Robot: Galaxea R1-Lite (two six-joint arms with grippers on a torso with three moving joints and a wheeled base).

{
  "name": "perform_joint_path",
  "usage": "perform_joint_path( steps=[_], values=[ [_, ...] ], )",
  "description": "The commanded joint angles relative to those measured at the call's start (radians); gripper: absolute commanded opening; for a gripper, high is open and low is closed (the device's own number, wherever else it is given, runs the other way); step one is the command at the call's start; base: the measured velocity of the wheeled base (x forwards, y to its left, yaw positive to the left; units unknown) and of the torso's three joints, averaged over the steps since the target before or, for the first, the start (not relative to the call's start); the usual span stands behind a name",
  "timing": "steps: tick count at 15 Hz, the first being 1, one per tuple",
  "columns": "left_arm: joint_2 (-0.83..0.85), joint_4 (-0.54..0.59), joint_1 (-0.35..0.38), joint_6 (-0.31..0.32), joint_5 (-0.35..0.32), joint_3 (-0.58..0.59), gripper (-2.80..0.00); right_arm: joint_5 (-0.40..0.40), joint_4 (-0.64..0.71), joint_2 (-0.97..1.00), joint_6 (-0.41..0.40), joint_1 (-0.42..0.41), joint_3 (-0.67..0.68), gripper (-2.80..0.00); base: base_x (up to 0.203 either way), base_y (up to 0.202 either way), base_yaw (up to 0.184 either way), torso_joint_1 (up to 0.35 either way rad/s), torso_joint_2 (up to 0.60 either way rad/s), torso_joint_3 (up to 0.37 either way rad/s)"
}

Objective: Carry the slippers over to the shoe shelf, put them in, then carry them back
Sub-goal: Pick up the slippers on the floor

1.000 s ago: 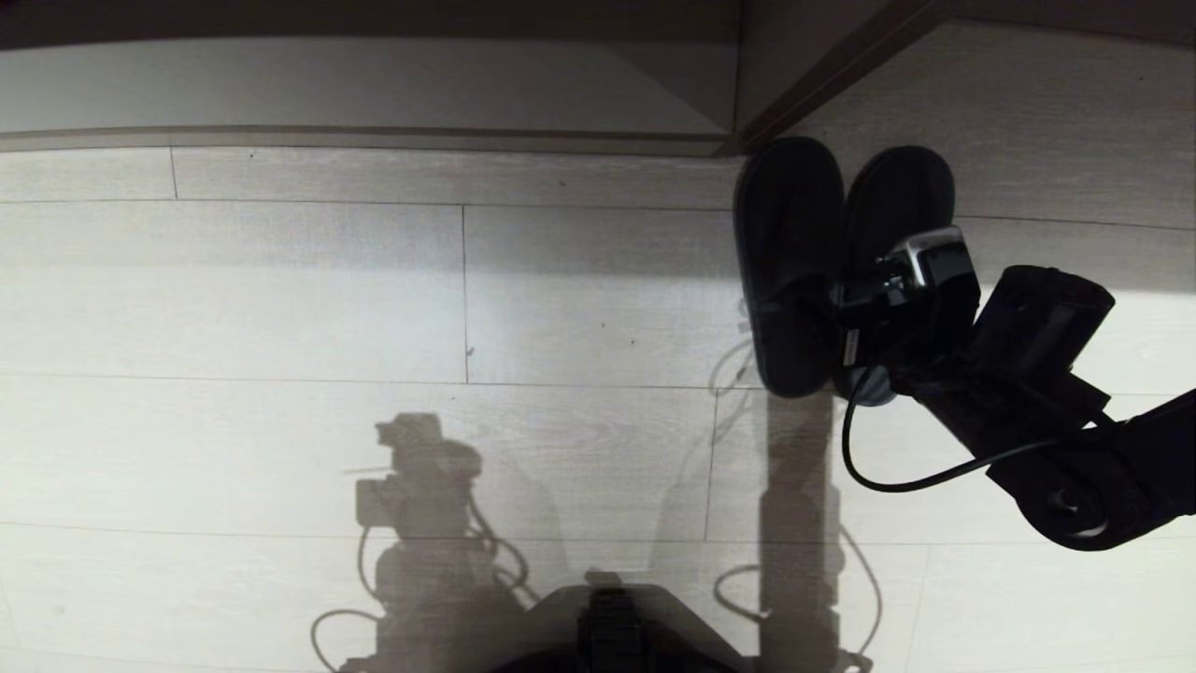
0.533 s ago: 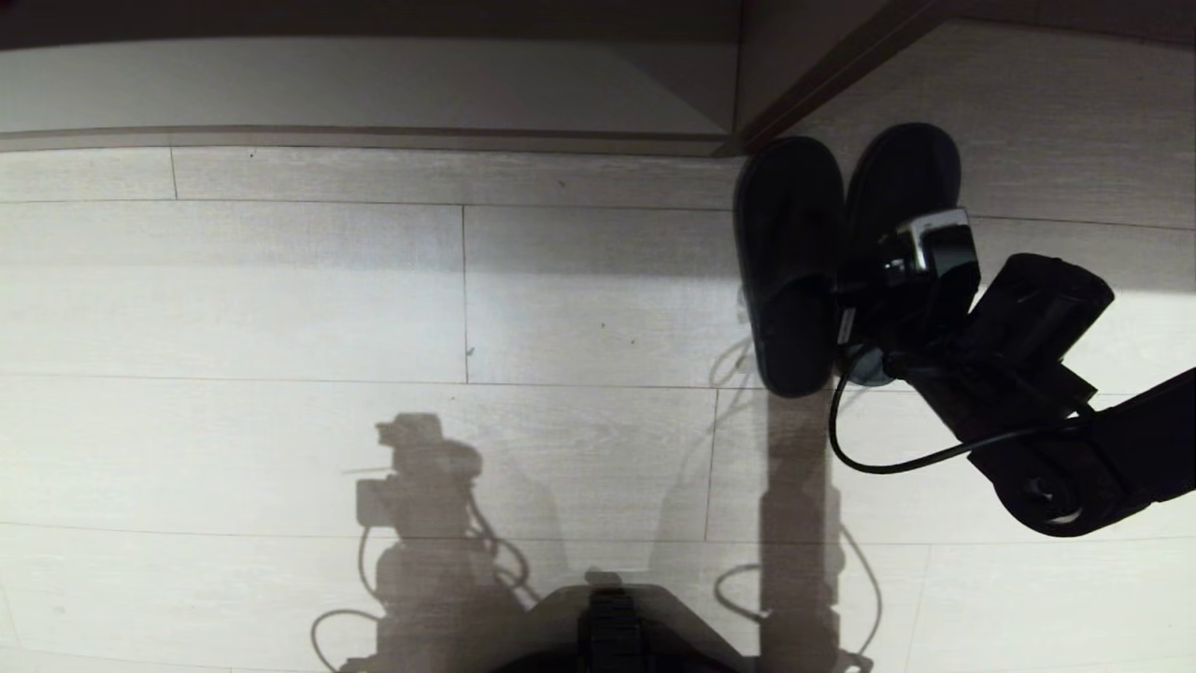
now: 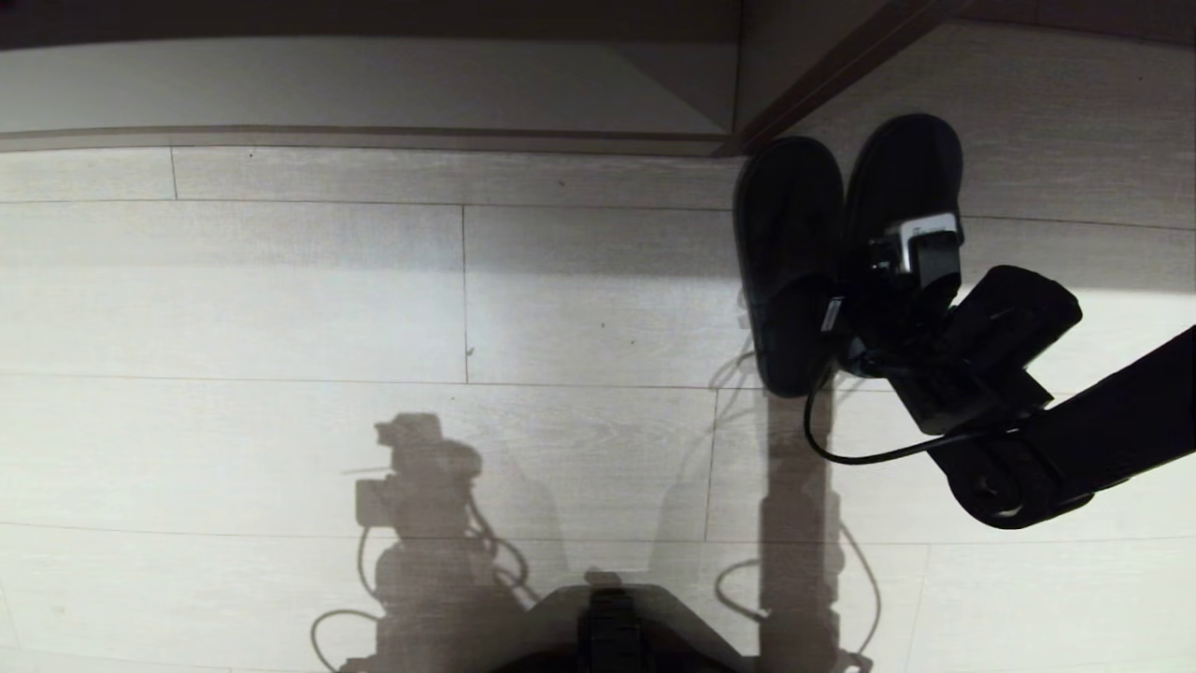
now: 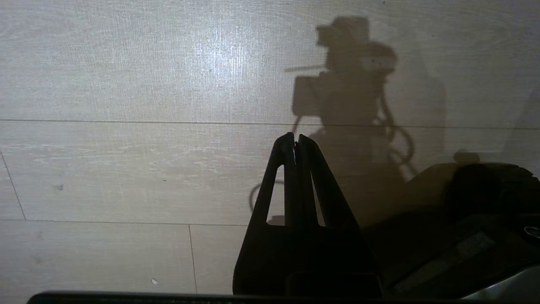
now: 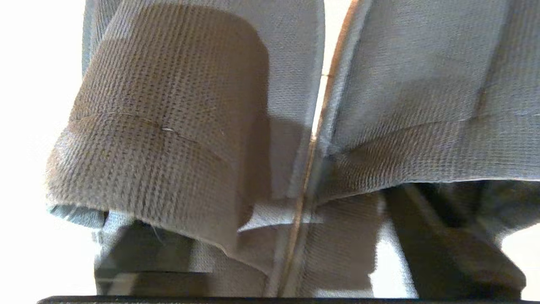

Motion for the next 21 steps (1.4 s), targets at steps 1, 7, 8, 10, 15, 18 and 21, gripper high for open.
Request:
perform_joint_path(
  steps=[1, 7, 8, 10, 15, 18, 21],
  values=[
    [0.0, -0.001, 0.0, 0.0, 0.0, 0.008, -2.8, 0.021, -0.014, 0.025, -0.003, 0.0, -0.013, -2.8, 0.0, 0.0, 0.0, 0.0, 0.0, 0.0],
    [0.0, -0.001, 0.0, 0.0, 0.0, 0.008, -2.8, 0.06, -0.012, 0.032, -0.003, -0.001, -0.013, -2.8, 0.0, 0.0, 0.0, 0.0, 0.0, 0.0],
    [0.0, -0.001, 0.0, 0.0, 0.0, 0.008, -2.8, 0.063, -0.008, 0.025, -0.002, -0.001, -0.005, -2.8, 0.0, 0.0, 0.0, 0.0, 0.0, 0.0],
    [0.0, -0.001, 0.0, -0.002, 0.0, 0.008, -2.8, 0.076, -0.004, -0.012, -0.001, 0.001, 0.039, -2.8, 0.0, 0.0, 0.0, 0.0, 0.0, 0.0],
    [0.0, -0.001, 0.0, 0.0, 0.0, 0.008, -2.8, 0.104, 0.047, -0.17, 0.025, 0.002, 0.161, -2.8, 0.0, 0.0, 0.0, 0.0, 0.0, 0.0],
    [0.0, -0.001, 0.0, 0.0, 0.0, 0.008, -2.8, 0.107, 0.109, -0.282, 0.034, 0.002, 0.221, -2.8, 0.0, 0.0, 0.0, 0.0, 0.0, 0.0],
    [0.0, -0.001, 0.0, 0.0, 0.0, 0.008, -2.8, 0.107, 0.21, -0.41, 0.035, 0.003, 0.265, -2.8, 0.0, 0.0, 0.0, 0.0, 0.0, 0.0]
  ],
)
